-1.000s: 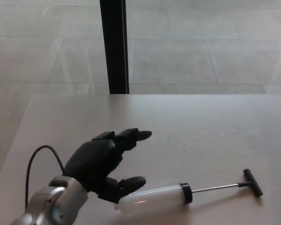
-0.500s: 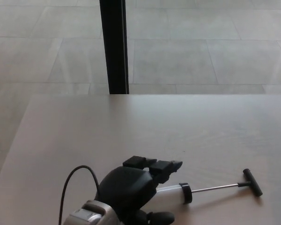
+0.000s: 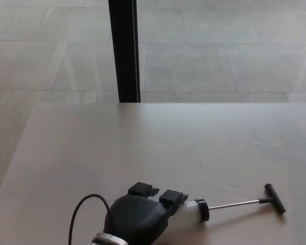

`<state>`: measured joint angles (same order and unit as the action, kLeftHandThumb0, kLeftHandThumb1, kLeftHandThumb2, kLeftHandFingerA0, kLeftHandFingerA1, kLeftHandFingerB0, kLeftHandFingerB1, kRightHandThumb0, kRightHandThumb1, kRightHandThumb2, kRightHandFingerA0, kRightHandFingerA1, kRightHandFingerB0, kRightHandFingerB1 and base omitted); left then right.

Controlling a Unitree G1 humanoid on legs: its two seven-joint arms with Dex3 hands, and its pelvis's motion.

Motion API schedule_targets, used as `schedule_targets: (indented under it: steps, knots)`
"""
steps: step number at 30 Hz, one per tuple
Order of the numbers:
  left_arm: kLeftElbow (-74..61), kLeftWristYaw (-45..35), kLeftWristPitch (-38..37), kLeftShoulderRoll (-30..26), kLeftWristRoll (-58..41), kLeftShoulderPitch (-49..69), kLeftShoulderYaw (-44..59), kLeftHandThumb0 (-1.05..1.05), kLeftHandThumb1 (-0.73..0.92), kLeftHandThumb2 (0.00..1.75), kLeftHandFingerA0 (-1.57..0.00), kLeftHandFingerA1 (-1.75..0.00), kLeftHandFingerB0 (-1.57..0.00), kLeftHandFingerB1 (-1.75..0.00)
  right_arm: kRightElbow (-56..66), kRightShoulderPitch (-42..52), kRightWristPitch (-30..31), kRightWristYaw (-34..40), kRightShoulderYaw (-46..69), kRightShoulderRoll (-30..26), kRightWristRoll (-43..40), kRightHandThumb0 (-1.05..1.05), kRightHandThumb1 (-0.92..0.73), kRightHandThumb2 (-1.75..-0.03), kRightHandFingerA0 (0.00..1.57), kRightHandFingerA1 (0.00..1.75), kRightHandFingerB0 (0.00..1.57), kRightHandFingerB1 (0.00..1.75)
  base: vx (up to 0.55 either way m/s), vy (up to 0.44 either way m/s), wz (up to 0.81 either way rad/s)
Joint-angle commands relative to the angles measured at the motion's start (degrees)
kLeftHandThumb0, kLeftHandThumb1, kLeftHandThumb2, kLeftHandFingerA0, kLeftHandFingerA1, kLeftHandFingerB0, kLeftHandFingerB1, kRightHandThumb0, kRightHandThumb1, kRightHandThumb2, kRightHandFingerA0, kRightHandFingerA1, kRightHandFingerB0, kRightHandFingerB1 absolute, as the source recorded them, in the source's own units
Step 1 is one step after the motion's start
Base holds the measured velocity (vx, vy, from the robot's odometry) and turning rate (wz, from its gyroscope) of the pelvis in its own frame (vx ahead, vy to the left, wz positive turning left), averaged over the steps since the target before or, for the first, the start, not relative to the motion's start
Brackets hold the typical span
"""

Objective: The robot uses its left hand to lift the air pump kept on the middle of the desk and use the right hand to compress the handle

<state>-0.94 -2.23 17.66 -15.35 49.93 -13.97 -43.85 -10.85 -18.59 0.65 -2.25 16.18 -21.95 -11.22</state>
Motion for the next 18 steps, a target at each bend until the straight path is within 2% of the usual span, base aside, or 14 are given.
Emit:
schedule_targets:
  steps: [1, 2, 3, 5, 6, 7, 12, 18]
  knots:
    - [2.12, 2.57, 10.69, 1.28, 10.99, 2.56, 1.17, -0.68, 0.72, 0.64, -0.17, -0.55, -0.21, -0.39, 0.57, -1.2, 2.36, 2.2, 0.62, 0.83, 1.05, -0.53, -0.84, -0.66, 0.39, 0.51, 0.45, 0.37, 0.0, 0.0, 0.0]
    - [2.07, 2.05, 11.73, 1.37, 12.11, 2.63, 1.16, -0.67, 0.74, 0.64, -0.18, -0.55, -0.21, -0.39, 0.9, -1.06, 2.56, 2.19, 0.68, 0.7, 1.17, -0.52, -0.84, -0.66, 0.38, 0.51, 0.46, 0.37, 0.0, 0.0, 0.0]
    - [3.24, 4.76, 12.39, 2.21, 11.6, 3.1, 2.37, -0.61, 0.71, 0.61, -0.26, -0.58, -0.26, -0.39, 0.34, -0.91, 1.57, 1.89, 0.61, 0.34, 1.69, -0.52, -0.83, -0.65, 0.38, 0.52, 0.48, 0.38, 0.0, 0.0, 0.0]
    - [3.31, 4.99, 12.51, 2.58, 12.08, 3.4, 2.7, -0.61, 0.71, 0.61, -0.26, -0.58, -0.26, -0.39, 0.42, -0.84, 1.51, 1.83, 0.66, 0.35, 1.78, -0.52, -0.83, -0.65, 0.38, 0.52, 0.48, 0.38, 0.0, 0.0, 0.0]
    - [3.89, 7.91, 12.04, 3.47, 10.51, 4.1, 4.5, -0.57, 0.47, 0.9, -0.36, -0.67, -0.2, -0.5, 0.1, -0.87, 1.19, 1.72, 0.83, 0.39, 1.67, -0.56, -0.81, -0.64, 0.41, 0.52, 0.5, 0.39, 0.0, 0.0, 0.0]
    - [3.79, 8.87, 11.5, 3.84, 10.01, 4.48, 5.41, -0.57, 0.67, 0.61, -0.31, -0.64, -0.28, -0.4, 0.18, -0.97, 1.07, 1.55, 0.92, 0.44, 1.49, -0.56, -0.81, -0.64, 0.41, 0.53, 0.51, 0.39, 0.0, 0.0, 0.0]
    - [4.34, 9.62, 10.88, 6.54, 10.07, 4.87, 6.96, -0.53, 0.66, 0.59, -0.4, -0.65, -0.33, -0.39, 1.44, -1.01, 1.72, 1.89, 0.96, 0.51, 1.72, -0.56, -0.8, -0.64, 0.44, 0.54, 0.52, 0.4, 0.0, 0.0, 0.0]
    - [5.92, 10.74, 8.81, 9.43, 8.68, 4.56, 7.48, -0.5, 0.69, 0.59, -0.38, -0.64, -0.33, -0.4, 1.12, -1.53, 0.29, 1.39, 0.87, 0.53, 2.18, -0.54, -0.8, -0.64, 0.45, 0.56, 0.54, 0.42, 0.0, 0.0, 0.0]
